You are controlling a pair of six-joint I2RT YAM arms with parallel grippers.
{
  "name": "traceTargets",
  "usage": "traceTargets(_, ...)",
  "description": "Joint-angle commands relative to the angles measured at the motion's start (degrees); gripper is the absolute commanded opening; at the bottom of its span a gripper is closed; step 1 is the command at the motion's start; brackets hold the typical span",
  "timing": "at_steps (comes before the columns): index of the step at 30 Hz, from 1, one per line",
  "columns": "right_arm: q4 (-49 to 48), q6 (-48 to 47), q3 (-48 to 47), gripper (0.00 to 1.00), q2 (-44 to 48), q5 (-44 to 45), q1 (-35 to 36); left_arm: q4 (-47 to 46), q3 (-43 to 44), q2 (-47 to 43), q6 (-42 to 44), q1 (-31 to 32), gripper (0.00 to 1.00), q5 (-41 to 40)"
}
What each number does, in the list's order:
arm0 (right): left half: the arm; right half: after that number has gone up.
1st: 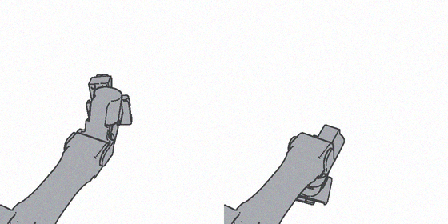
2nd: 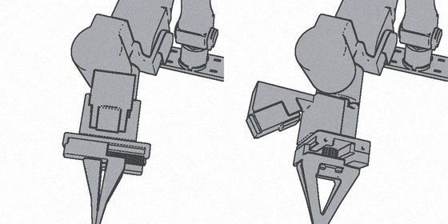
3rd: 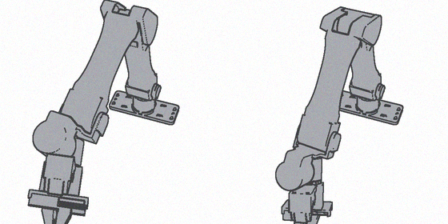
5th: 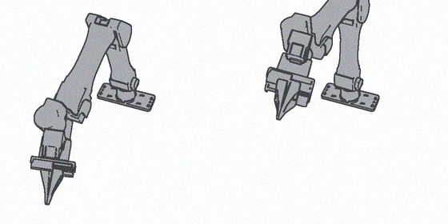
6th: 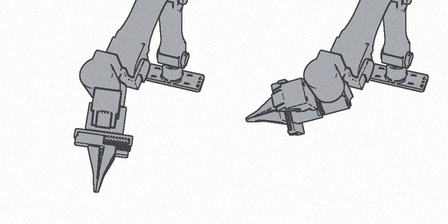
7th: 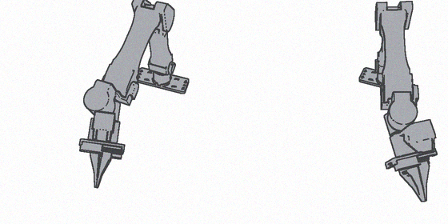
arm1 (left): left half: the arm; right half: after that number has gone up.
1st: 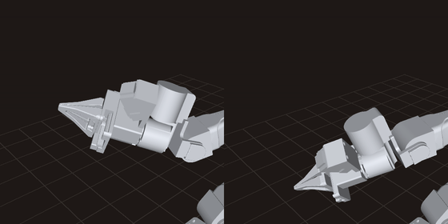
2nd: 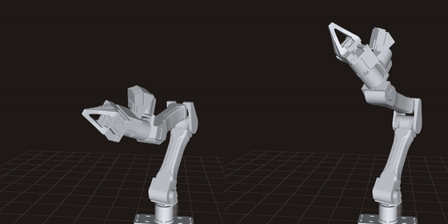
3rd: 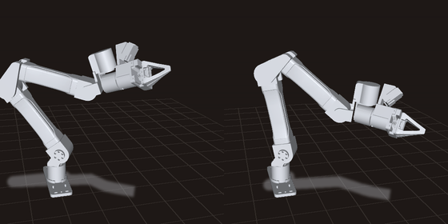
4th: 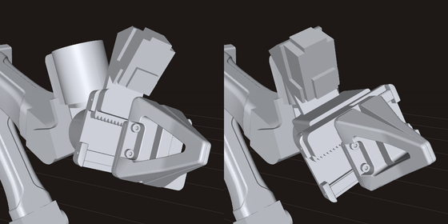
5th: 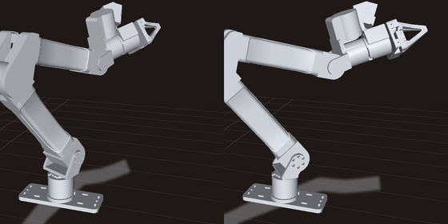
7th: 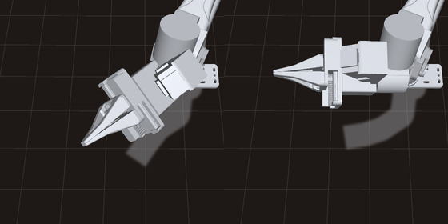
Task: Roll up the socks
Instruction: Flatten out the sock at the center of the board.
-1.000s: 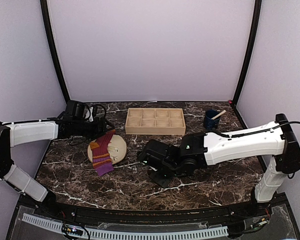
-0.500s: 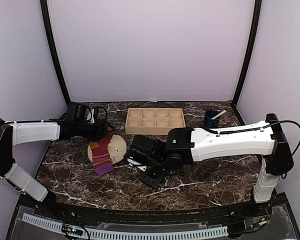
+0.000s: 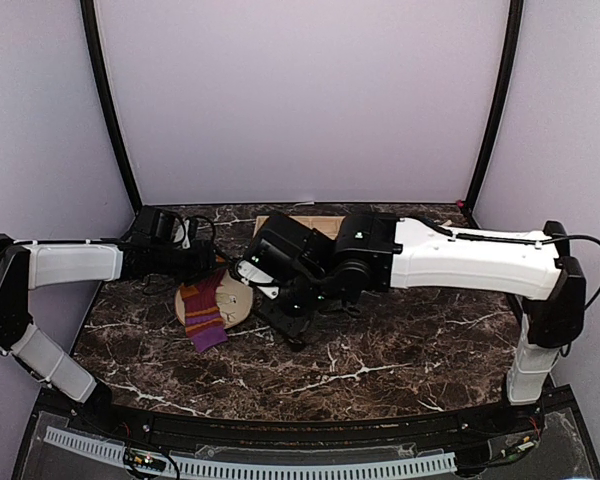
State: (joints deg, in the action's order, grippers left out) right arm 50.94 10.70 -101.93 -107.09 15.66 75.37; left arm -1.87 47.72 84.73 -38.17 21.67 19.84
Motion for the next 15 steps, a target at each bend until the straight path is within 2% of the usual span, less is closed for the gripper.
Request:
traceTargets(1,-0.14,-0.56,-7.1,0.0,-0.77,-3.12,0.67,-0.48,-0.26,-2.95,0.52,0.29,0.67,-1.72)
traceTargets(6,-1.8,1.69,-10.76,0.0,0.82,-6.95,1.56,0.66,-0.27,-5.48,1.63,0.28,0.67,-4.07)
traceTargets(15,-9.74,10.04,4.8,0.0,10.33,-5.35,-2.7,0.84,-0.45,-6.64,2.11,0.3,0.67,-4.39)
